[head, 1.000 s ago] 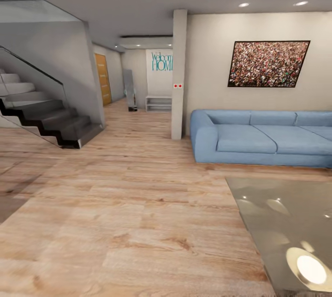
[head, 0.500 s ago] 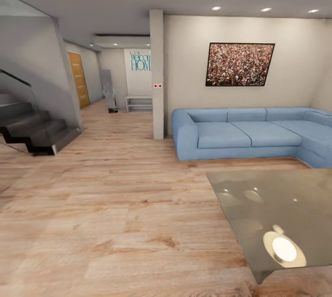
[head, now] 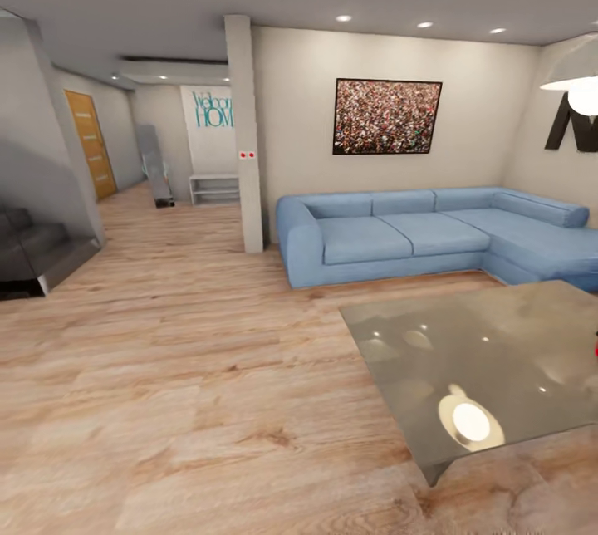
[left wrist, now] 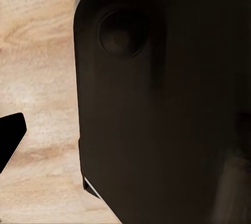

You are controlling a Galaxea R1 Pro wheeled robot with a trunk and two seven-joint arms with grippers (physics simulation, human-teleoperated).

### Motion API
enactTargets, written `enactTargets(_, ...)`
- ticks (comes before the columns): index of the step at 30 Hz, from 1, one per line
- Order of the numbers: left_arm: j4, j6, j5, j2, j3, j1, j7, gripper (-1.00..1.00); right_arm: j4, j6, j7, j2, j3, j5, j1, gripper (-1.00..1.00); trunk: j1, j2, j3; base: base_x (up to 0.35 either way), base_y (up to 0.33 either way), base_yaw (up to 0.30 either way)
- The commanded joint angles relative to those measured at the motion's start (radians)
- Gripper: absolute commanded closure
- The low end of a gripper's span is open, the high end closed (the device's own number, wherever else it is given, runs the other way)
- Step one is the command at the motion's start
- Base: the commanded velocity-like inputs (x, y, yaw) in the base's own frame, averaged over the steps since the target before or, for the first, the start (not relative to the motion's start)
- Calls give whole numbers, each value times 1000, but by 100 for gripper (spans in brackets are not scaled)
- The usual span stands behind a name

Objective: Turn on the radio receiver that's on the table in the living room.

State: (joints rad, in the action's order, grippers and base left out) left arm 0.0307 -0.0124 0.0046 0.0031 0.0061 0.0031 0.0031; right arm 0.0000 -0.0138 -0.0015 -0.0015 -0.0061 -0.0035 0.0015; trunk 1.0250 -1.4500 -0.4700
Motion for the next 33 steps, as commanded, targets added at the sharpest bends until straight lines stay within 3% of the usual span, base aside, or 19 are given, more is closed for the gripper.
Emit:
enactTargets(1,0,0,0,0,0,0,0,-100,0,0,0,0,0,0,0,-100,0,0,0,0,0,-280)
enactTargets(33,0,0,0,0,0,0,0,-100,0,0,0,0,1,0,0,-100,0,0,0,0,0,-280)
